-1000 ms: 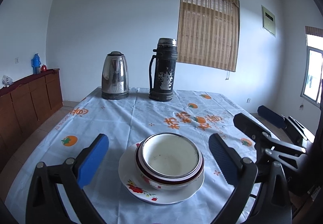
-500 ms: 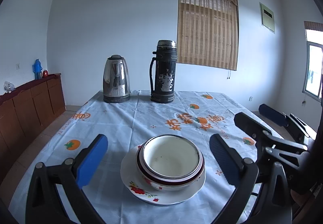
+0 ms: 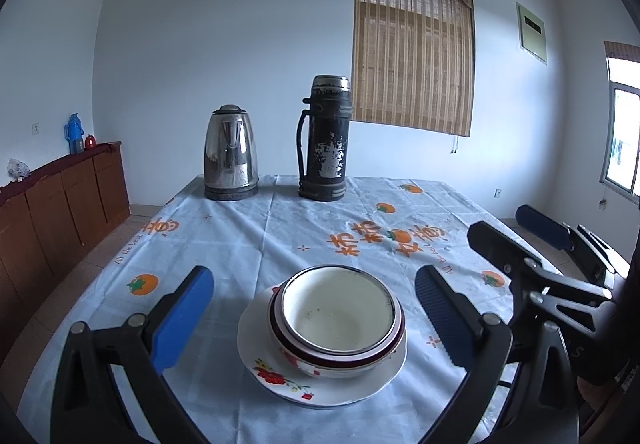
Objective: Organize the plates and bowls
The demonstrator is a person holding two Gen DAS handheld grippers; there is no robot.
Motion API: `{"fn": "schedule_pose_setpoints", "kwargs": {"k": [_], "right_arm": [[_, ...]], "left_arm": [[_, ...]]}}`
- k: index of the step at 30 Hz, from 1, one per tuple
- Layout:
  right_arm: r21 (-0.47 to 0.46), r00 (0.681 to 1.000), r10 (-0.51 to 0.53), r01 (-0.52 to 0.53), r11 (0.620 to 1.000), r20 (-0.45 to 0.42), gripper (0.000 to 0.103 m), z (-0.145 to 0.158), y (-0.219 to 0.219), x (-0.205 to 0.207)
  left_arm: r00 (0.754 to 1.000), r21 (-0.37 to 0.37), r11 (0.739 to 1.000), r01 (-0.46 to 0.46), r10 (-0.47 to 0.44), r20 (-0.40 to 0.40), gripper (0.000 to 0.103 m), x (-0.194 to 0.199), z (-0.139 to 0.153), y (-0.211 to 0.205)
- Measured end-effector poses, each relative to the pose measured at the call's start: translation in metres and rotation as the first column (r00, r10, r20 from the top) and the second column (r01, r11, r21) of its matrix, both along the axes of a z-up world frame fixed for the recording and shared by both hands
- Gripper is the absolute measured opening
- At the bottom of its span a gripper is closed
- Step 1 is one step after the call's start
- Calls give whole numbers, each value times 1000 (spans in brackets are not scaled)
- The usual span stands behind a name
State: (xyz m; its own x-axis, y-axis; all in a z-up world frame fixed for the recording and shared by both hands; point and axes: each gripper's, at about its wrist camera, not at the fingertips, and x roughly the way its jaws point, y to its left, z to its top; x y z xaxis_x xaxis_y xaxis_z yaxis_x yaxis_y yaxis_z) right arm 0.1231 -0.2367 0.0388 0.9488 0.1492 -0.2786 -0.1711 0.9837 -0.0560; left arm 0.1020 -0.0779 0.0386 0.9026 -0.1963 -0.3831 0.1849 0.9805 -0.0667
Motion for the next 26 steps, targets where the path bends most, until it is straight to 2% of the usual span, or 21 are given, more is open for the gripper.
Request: {"fn": "schedule_pose_setpoints", "kwargs": {"k": [26], "right_arm": [[5, 1000, 4, -4, 1000, -6, 75, -3, -2, -1]], "left_arm": [[1000, 2, 1000, -22, 22, 16, 102, 2, 0, 0]]}}
